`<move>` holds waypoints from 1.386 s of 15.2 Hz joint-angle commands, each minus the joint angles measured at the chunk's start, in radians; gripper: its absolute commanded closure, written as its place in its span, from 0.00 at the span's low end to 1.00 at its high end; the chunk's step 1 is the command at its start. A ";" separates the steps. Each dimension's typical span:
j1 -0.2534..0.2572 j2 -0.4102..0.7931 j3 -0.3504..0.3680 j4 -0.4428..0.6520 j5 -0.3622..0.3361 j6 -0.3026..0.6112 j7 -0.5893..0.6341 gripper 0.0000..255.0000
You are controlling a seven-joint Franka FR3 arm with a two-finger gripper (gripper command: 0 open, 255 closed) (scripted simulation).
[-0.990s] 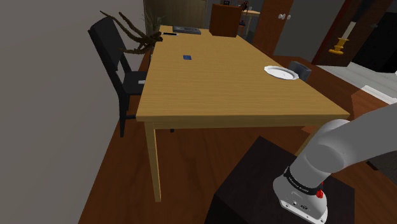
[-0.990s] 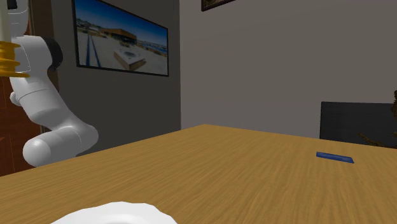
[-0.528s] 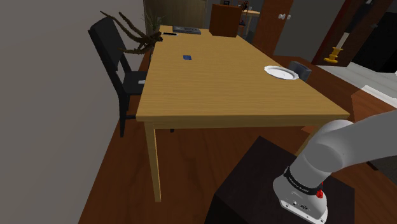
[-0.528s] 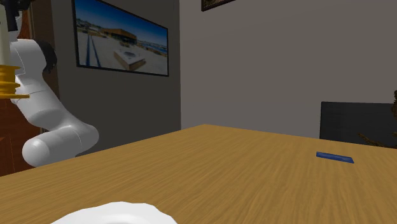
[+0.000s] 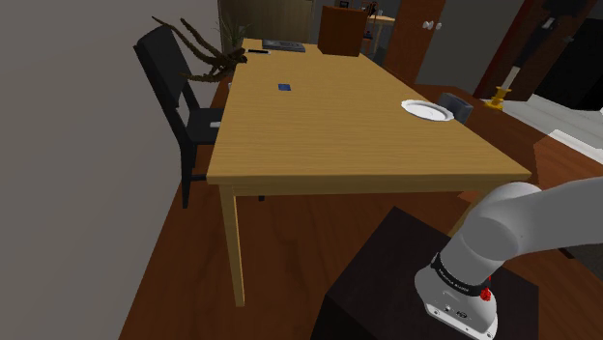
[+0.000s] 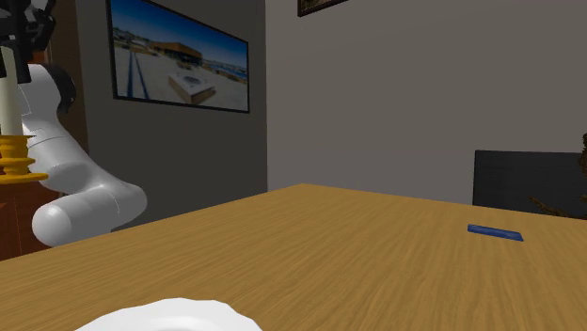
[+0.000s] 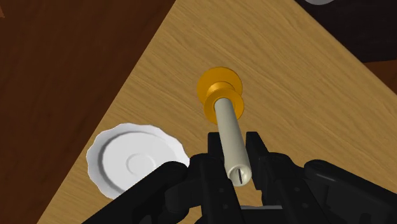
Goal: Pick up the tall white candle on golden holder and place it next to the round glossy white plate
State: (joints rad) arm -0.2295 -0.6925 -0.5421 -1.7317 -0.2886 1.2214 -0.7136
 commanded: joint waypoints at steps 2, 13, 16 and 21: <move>-0.008 -0.027 -0.001 -0.063 -0.009 0.038 0.006 1.00; -0.038 -0.119 -0.010 -0.278 -0.042 0.163 0.027 1.00; -0.046 -0.140 -0.016 -0.332 -0.052 0.196 0.031 1.00; -0.059 -0.171 -0.028 -0.417 -0.069 0.251 0.037 1.00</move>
State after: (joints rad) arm -0.2853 -0.8561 -0.5700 -2.1313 -0.3550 1.4628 -0.6795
